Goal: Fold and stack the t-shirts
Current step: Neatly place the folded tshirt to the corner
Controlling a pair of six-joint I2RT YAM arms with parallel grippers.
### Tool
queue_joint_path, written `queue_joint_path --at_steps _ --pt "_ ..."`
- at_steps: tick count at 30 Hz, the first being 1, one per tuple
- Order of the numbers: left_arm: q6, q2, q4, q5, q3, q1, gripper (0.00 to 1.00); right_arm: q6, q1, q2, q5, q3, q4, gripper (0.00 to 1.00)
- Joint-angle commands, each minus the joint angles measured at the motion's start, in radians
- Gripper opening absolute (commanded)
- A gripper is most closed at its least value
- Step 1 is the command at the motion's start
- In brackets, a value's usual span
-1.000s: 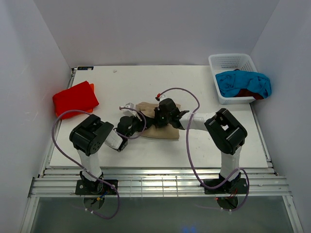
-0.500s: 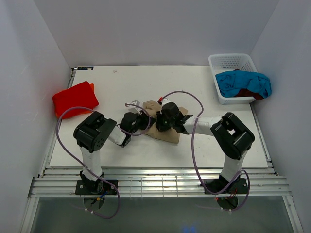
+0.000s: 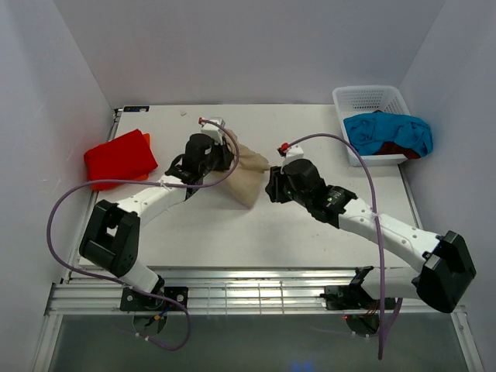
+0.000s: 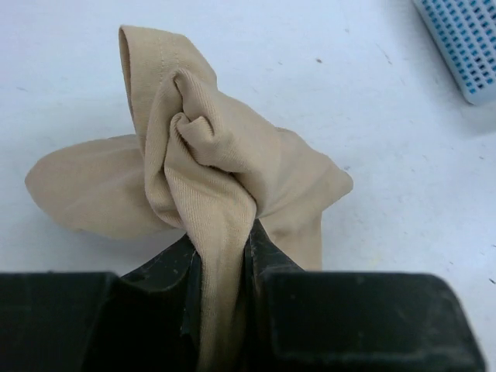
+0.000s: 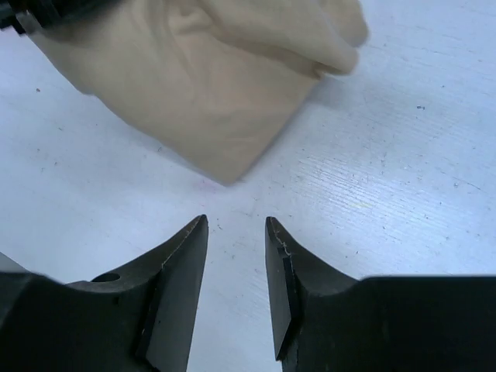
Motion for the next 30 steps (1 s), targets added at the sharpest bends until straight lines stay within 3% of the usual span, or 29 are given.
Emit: queue_joint_path --at_steps 1,6,16,21,30 --pt "0.128 -0.039 -0.229 -0.04 0.058 0.07 0.0 -0.009 -0.001 -0.073 0.054 -0.047 -0.053 0.42" --pt "0.151 -0.036 -0.286 -0.019 0.099 0.157 0.0 -0.005 -0.002 -0.147 0.051 -0.086 -0.059 0.43" --pt "0.276 0.052 -0.481 -0.002 0.397 0.353 0.0 -0.002 -0.001 -0.201 0.031 -0.144 -0.033 0.43" --pt "0.307 0.095 -0.502 0.049 0.503 0.438 0.0 -0.001 -0.001 -0.184 0.003 -0.162 -0.012 0.43" --pt "0.283 0.153 -0.46 0.141 0.564 0.639 0.0 -0.002 -0.002 -0.143 -0.021 -0.19 0.013 0.43"
